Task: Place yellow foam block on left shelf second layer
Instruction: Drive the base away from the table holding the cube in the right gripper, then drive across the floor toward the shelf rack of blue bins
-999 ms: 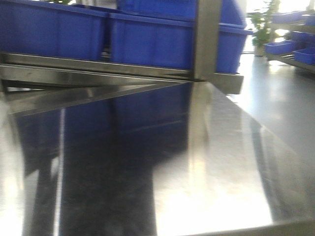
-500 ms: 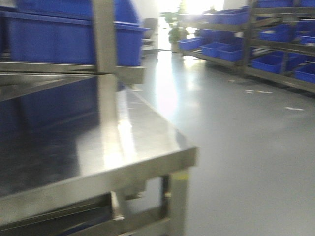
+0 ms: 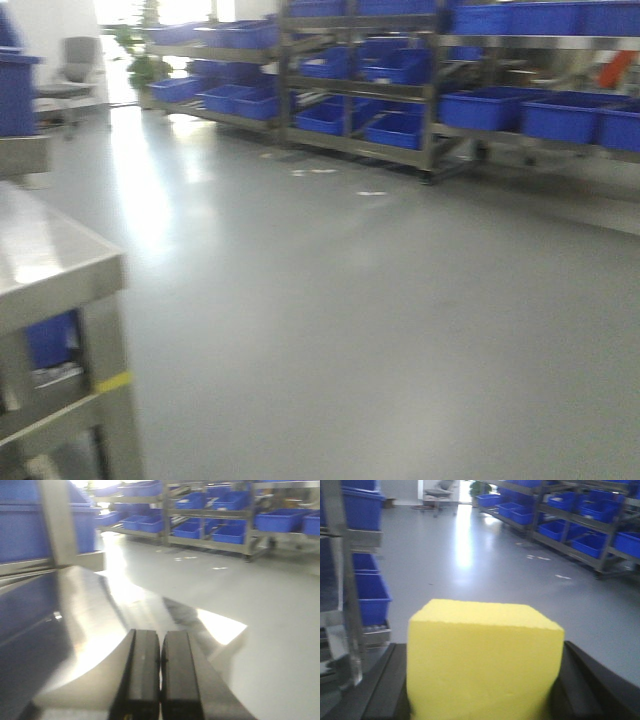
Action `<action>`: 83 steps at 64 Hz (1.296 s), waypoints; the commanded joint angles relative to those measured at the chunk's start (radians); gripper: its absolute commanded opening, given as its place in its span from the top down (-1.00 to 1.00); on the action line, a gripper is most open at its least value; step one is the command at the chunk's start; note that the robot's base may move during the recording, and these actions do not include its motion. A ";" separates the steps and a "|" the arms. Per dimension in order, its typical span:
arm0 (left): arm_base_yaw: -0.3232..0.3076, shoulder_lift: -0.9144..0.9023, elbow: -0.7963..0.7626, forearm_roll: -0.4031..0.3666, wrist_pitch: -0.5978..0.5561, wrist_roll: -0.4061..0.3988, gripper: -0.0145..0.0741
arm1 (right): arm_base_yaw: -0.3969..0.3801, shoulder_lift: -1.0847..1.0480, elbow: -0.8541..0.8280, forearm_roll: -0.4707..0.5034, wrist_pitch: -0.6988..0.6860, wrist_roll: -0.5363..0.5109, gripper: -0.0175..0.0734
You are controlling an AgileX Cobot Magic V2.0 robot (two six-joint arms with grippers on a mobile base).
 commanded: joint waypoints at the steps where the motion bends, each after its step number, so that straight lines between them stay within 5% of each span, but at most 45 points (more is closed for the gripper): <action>1: -0.003 -0.013 0.026 -0.003 -0.088 -0.004 0.36 | -0.005 0.012 -0.030 -0.010 -0.089 -0.006 0.10; 83: -0.003 -0.013 0.026 -0.003 -0.088 -0.004 0.36 | -0.005 0.012 -0.030 -0.010 -0.089 -0.006 0.10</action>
